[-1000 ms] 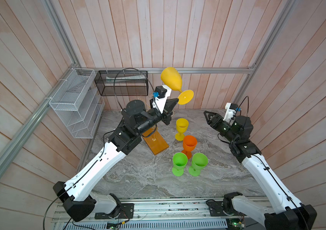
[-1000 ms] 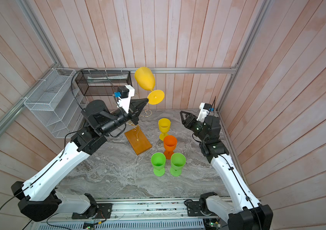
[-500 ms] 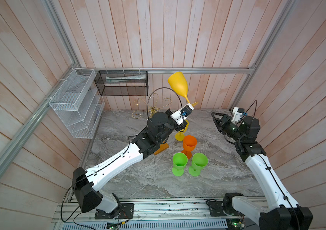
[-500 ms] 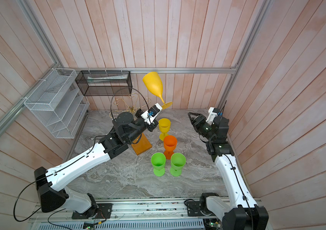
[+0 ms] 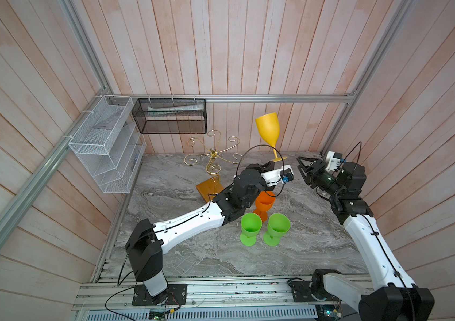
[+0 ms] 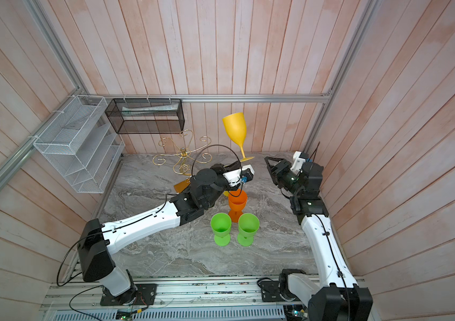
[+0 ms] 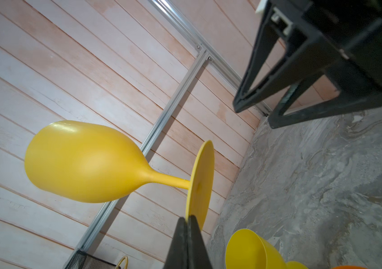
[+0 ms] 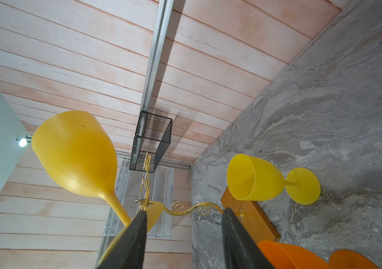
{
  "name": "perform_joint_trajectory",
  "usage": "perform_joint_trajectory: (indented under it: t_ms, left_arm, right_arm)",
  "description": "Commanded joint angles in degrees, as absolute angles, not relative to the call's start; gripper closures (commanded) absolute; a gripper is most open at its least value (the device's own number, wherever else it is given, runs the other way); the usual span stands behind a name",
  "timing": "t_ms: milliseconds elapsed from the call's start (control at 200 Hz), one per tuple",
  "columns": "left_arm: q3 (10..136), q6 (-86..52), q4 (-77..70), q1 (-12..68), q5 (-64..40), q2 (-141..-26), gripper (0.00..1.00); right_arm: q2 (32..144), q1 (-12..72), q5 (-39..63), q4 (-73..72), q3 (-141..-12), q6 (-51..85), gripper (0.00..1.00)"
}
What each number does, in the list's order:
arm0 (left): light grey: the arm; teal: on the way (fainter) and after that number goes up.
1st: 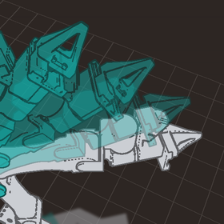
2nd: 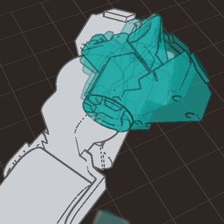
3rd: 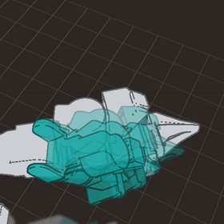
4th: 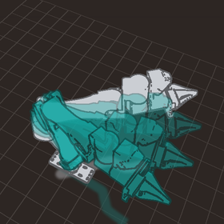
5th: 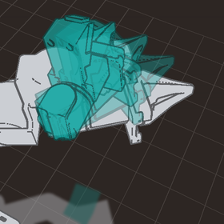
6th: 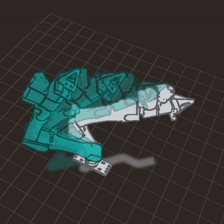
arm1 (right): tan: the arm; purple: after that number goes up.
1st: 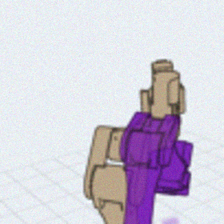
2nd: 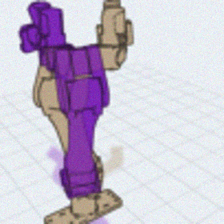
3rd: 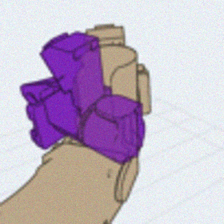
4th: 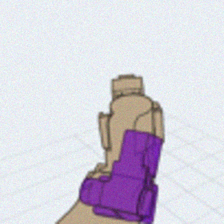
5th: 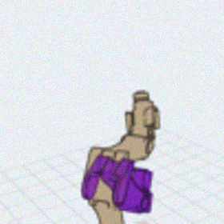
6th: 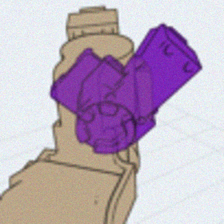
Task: Take the wine glass off the wine glass rack
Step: Pick up the wine glass from the wine glass rack.
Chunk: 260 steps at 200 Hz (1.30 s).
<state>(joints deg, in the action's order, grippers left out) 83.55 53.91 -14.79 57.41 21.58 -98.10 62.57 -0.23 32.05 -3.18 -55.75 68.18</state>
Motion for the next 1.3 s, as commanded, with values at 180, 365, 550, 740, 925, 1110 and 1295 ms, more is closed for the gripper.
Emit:
perform_joint_trajectory:
  t_ms: [180, 365, 550, 740, 925, 1110, 1295]
  left_arm:
    - [83.9, 63.8, -21.7, 58.2, 25.5, -101.6, 1.0]
    - [83.6, 67.2, -25.3, 58.1, 26.5, -103.6, 1.0]
    - [82.8, 69.7, -29.0, 58.2, 26.4, -105.2, 1.0]
    - [81.3, 71.5, -33.0, 58.4, 25.3, -105.6, 1.0]
    - [79.5, 74.0, -37.1, 58.4, 24.1, -106.2, 1.0]
    - [78.2, 75.7, -39.8, 58.4, 22.8, -106.7, 1.0]
    - [77.2, 76.8, -41.6, 58.4, 21.7, -107.1, 1.0]
  right_arm:
    - [63.0, -0.9, 34.1, -5.8, -55.4, 69.9, 0.51]
    - [63.7, -0.9, 35.6, -6.1, -55.6, 70.1, 0.52]
    - [64.1, -1.0, 36.9, -6.3, -55.6, 70.5, 0.52]
    - [64.6, -0.9, 38.0, -7.0, -55.5, 70.9, 0.55]
    - [65.7, -0.8, 39.9, -8.1, -55.4, 71.4, 0.57]
    - [66.0, -0.8, 40.3, -9.0, -55.2, 72.0, 0.58]
    - [66.8, -0.2, 40.6, -9.7, -55.2, 72.0, 0.59]
